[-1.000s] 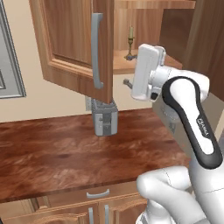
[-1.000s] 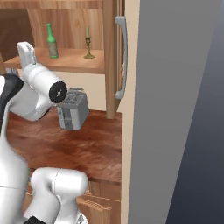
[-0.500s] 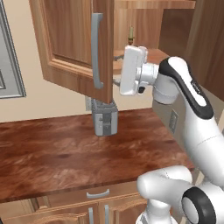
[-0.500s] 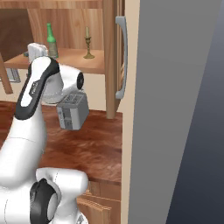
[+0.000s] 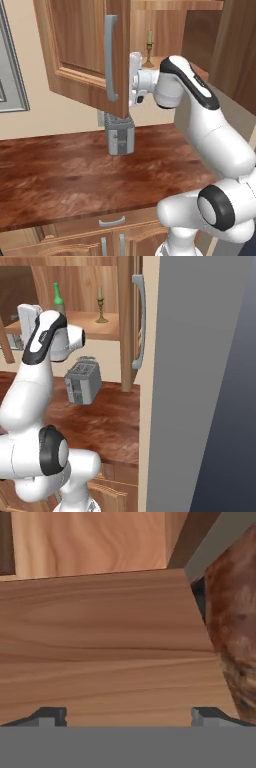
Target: Get the candle and the beer from the cabinet and move them to the dining counter.
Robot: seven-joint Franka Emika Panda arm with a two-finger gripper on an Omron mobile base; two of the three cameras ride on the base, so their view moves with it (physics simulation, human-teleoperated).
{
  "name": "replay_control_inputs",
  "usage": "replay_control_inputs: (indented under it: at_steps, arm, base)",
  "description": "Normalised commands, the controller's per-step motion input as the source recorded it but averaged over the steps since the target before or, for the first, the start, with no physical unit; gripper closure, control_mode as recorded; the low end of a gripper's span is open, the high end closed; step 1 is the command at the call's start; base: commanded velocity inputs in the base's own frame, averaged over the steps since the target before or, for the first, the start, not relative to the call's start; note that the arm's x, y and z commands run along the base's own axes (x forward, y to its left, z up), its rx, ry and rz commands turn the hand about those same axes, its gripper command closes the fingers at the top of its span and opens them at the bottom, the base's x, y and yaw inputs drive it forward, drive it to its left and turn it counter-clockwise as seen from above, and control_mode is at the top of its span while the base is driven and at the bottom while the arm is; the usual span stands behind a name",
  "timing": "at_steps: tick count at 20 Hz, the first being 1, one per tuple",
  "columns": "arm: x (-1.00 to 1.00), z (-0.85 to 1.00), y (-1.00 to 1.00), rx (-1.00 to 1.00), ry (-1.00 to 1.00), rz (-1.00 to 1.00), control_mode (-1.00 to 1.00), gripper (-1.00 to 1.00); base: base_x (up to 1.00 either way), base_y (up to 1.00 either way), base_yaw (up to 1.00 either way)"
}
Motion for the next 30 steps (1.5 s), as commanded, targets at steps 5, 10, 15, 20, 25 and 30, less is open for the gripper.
replay_control_inputs:
  at_steps: [5, 10, 15, 20, 25, 30]
  arm:
    - [-0.62, 0.0, 0.93, -0.05, -0.04, 0.14, -1.0, -1.0]
    - [-0.59, 0.0, 0.9, -0.05, -0.05, 0.11, -1.0, -1.0]
    - [-0.35, -0.01, 0.75, -0.06, -0.03, 0.07, -1.0, -1.0]
    - [-0.01, -0.03, 0.03, -0.08, -0.03, 0.0, -1.0, -1.0]
    - [-0.19, 0.0, -0.51, -0.09, -0.2, -0.02, -1.0, -1.0]
    - [-0.31, 0.0, -0.72, -0.09, -0.23, -0.1, -1.0, -1.0]
  base:
    - [0.0, 0.0, 0.0]
    - [0.0, 0.0, 0.0]
    - [0.0, 0.0, 0.0]
    - [0.0, 0.0, 0.0]
    - [0.0, 0.0, 0.0]
    - [0.0, 0.0, 0.0]
